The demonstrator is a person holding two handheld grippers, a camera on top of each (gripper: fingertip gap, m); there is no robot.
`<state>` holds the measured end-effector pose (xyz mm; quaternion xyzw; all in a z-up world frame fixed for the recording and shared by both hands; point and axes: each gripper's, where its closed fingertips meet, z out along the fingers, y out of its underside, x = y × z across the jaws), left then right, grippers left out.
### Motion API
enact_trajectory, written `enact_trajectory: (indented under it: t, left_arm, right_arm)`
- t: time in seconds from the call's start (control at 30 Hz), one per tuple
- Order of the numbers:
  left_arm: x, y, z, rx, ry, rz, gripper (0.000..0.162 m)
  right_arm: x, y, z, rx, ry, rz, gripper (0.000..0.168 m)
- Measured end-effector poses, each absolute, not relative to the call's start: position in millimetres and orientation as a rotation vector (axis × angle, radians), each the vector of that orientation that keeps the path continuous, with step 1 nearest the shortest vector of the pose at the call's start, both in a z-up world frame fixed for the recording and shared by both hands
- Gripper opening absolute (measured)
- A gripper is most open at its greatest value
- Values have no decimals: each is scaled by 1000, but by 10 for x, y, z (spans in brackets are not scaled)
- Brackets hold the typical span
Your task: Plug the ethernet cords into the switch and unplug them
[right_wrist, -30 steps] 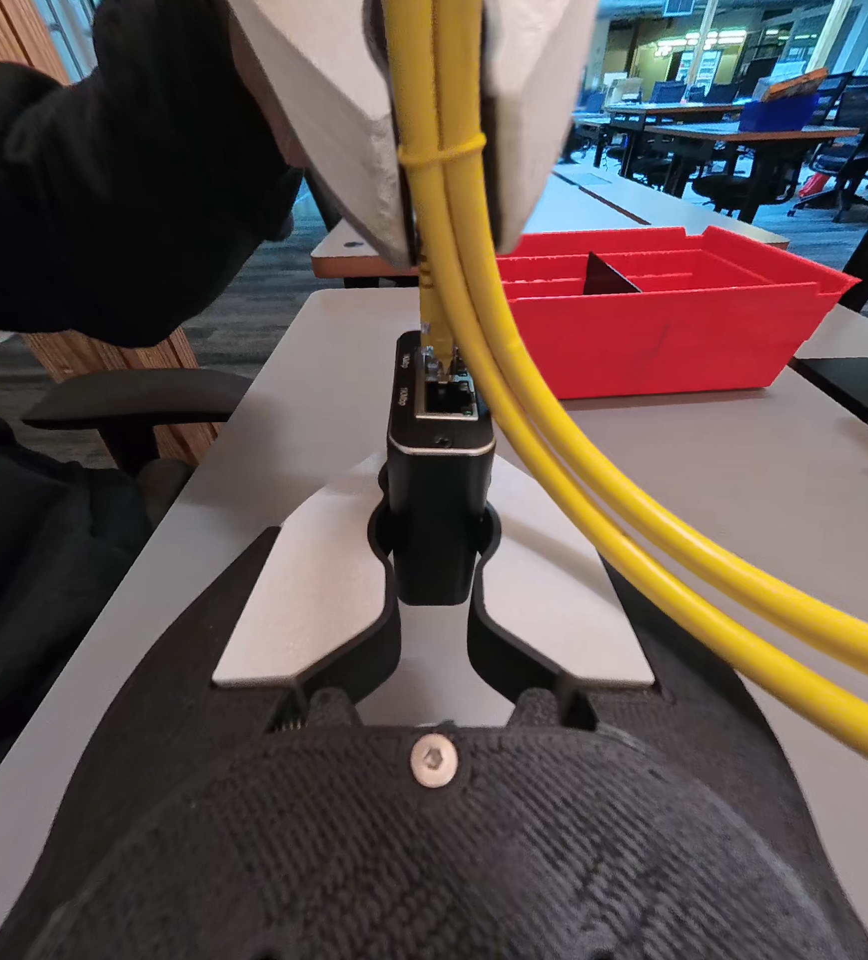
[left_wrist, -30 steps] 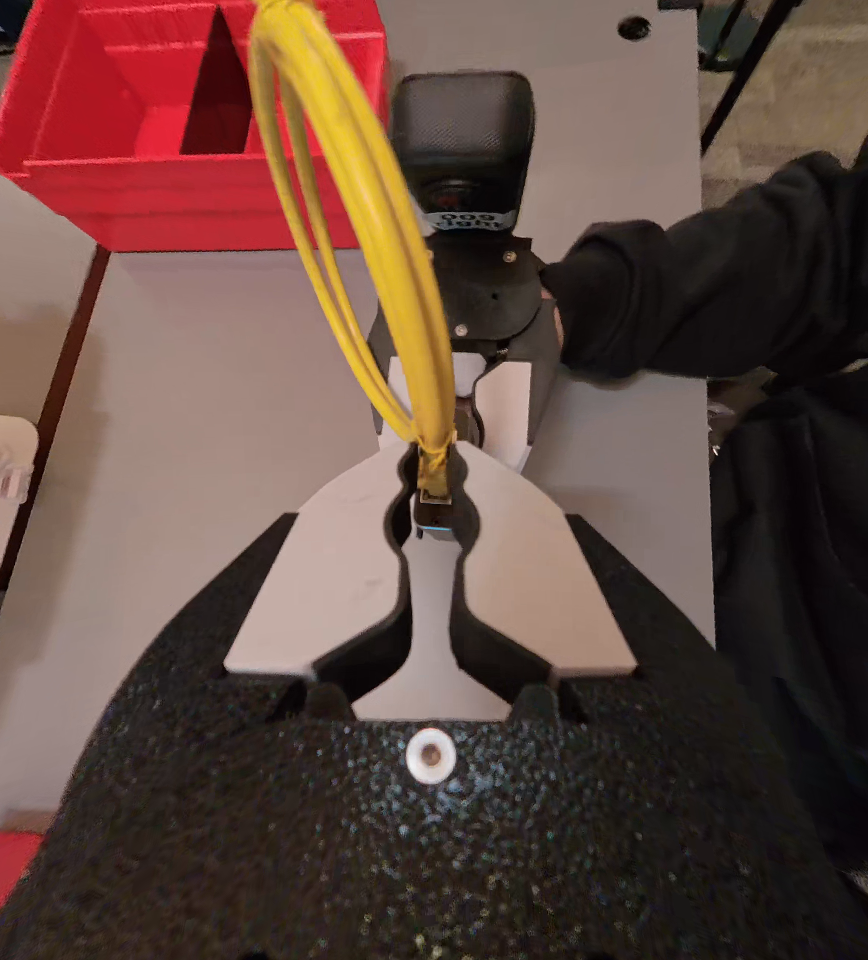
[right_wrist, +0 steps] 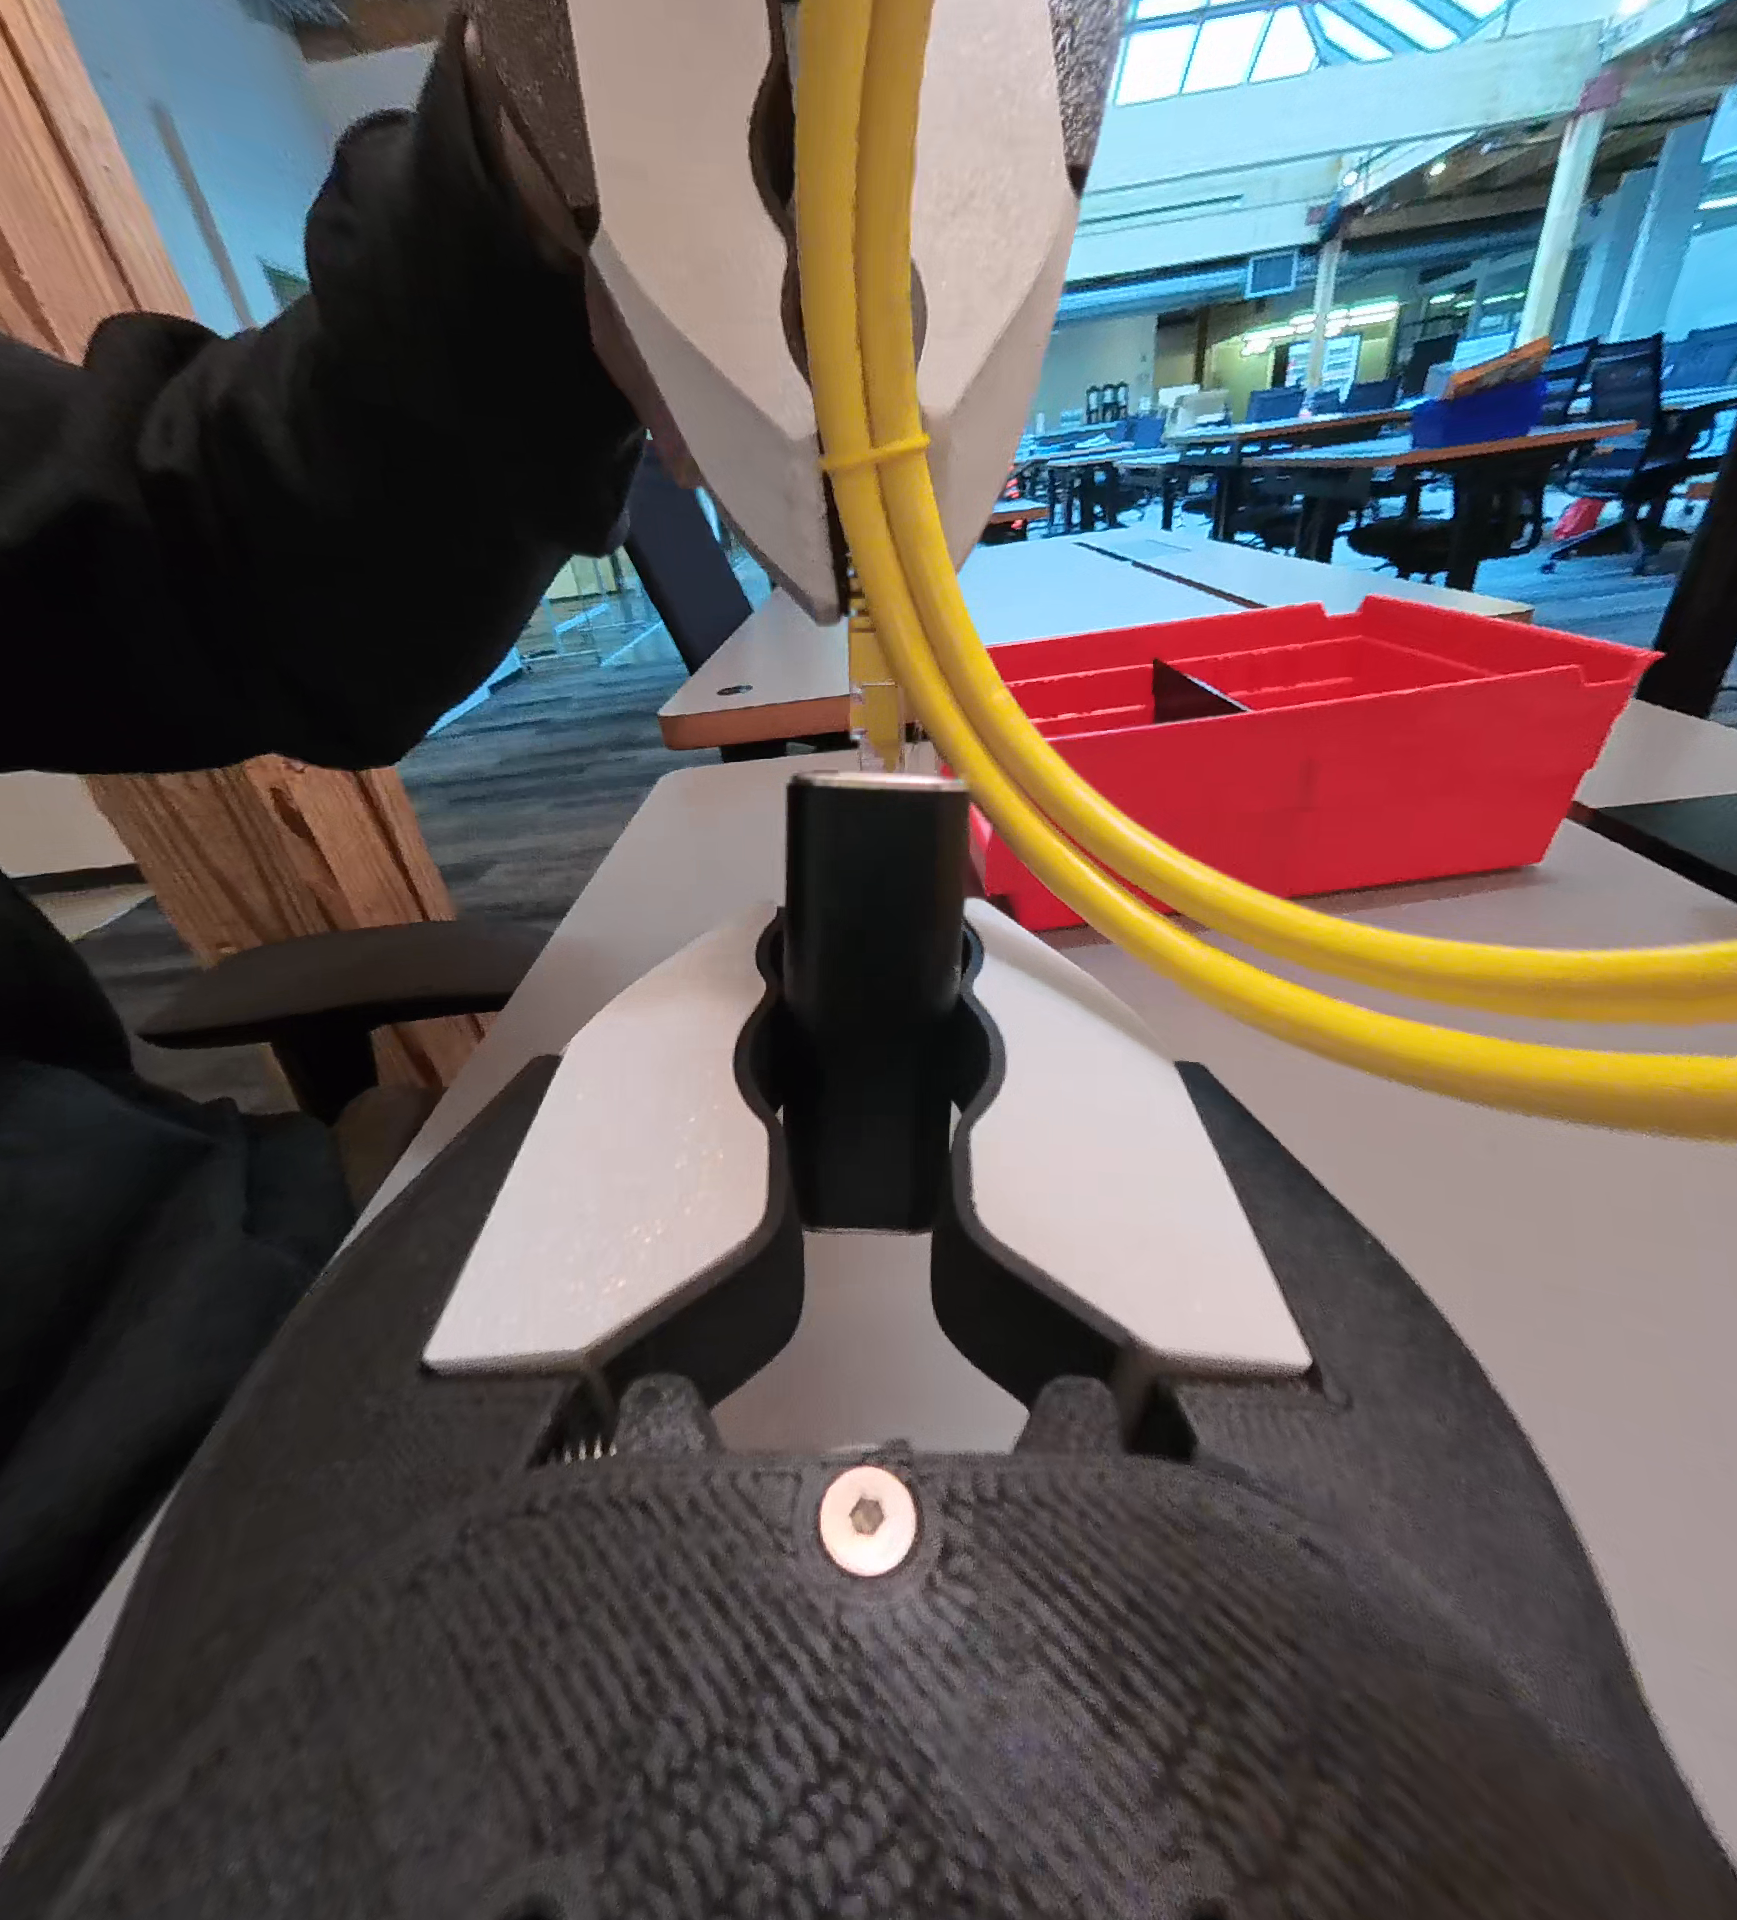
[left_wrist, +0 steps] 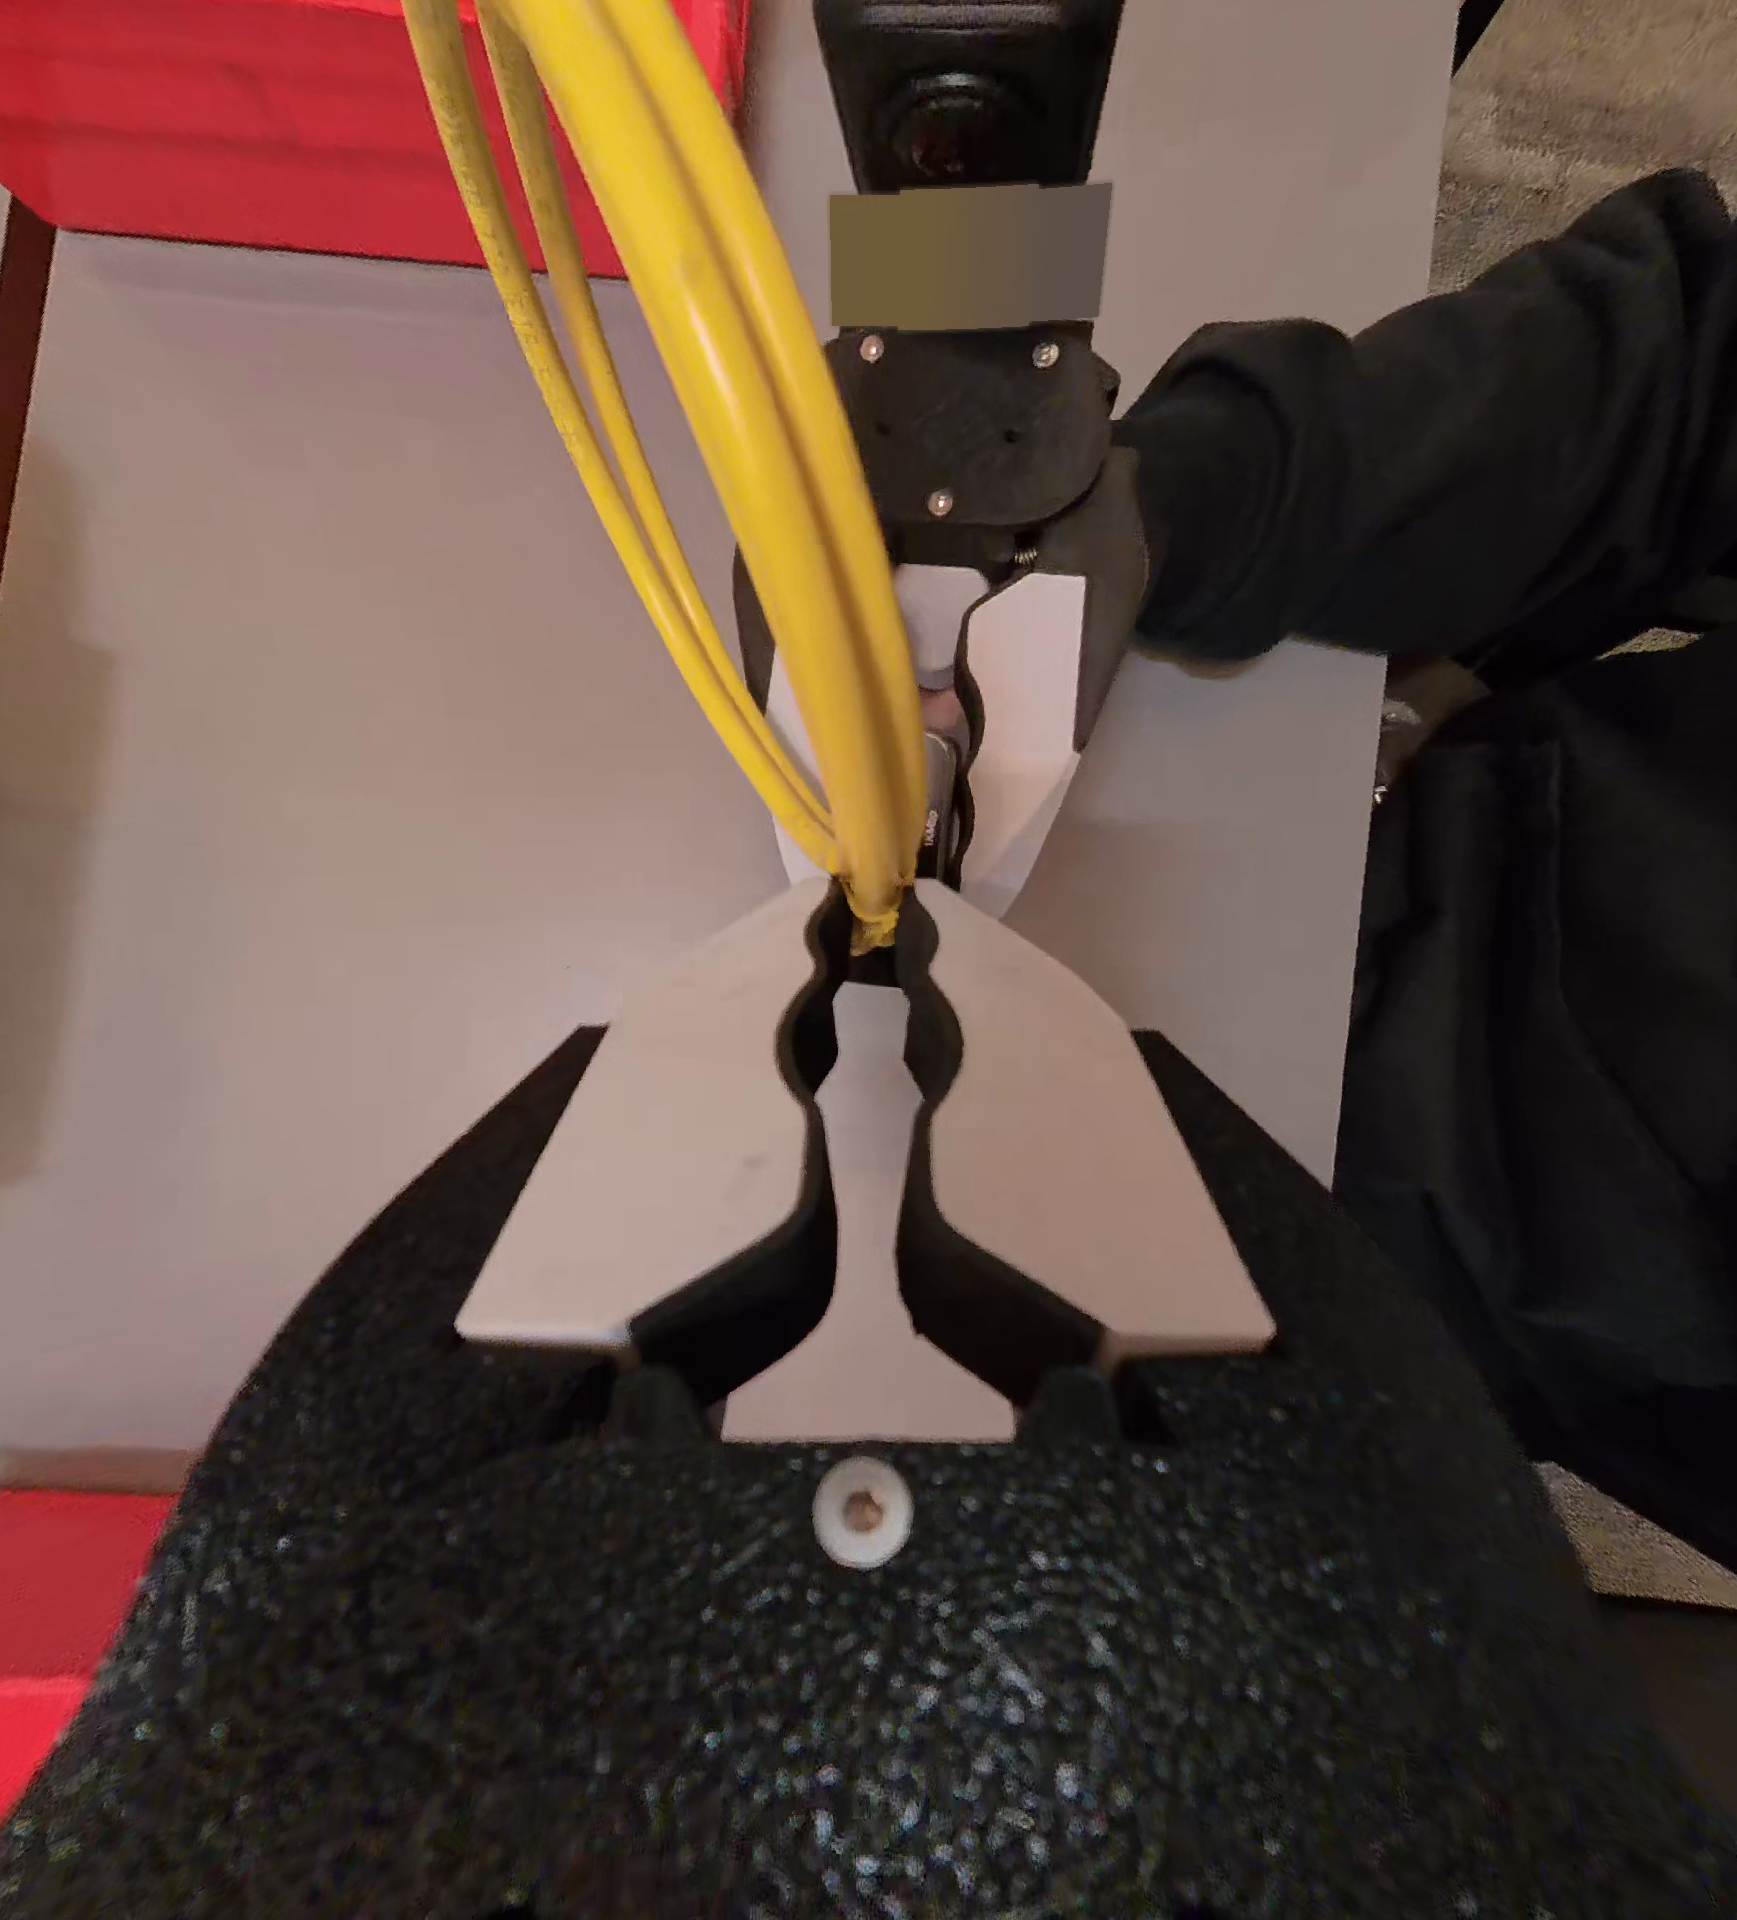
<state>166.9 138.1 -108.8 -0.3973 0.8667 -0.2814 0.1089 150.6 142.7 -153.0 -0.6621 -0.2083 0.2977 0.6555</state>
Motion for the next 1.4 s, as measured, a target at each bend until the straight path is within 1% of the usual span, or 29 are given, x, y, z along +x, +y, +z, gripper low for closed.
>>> enact_trajectory:
  t: [0.03,0.2,0.5,0.6,0.83,0.87,0.9,0.97,1.07,1.13,1.17,1.23,1.4]
  left_arm:
    - [1675,1370,-1075,-1167,2538,-849,8]
    - [1719,1298,-1019,-1167,2511,-950,8]
    - [1711,1363,-1023,-1197,2480,-966,9]
    - [1717,1368,-1045,-1201,2467,-964,9]
    - [1719,1300,-926,-1117,2463,-1003,9]
    - [1716,1315,-949,-1115,2477,-968,13]
    - [1708,1330,-979,-1115,2492,-935,25]
    - [1692,1372,-1067,-1143,2510,-878,31]
    - [1690,1251,-1153,-1176,2501,-1001,39]
    - [1752,1186,-1163,-1137,2453,-1052,32]
    - [1761,1173,-1161,-1099,2448,-1055,32]
    - [1790,1165,-1128,-1068,2417,-1074,23]
    - [1791,1189,-1158,-1087,2419,-1069,23]
  right_arm:
    - [1501,1426,-1520,-1493,-470,683,27]
    - [1469,1431,-1502,-1465,-466,697,27]
    - [1643,1358,-1302,-1352,-394,704,27]
    - [1658,1356,-1311,-1346,-390,707,27]
    - [1648,1309,-1205,-1277,-395,739,28]
    - [1671,1302,-1190,-1275,-390,736,28]
    - [1685,1286,-1170,-1267,-388,745,28]
    - [1734,1253,-1103,-1230,-367,755,28]
    - [1772,1233,-1082,-1219,-360,757,28]
    - [1730,1233,-1080,-1218,-374,769,28]
    - [1709,1241,-1097,-1229,-384,768,28]
    - [1693,1244,-1129,-1243,-397,767,28]
    - [1675,1275,-1184,-1303,-422,719,28]
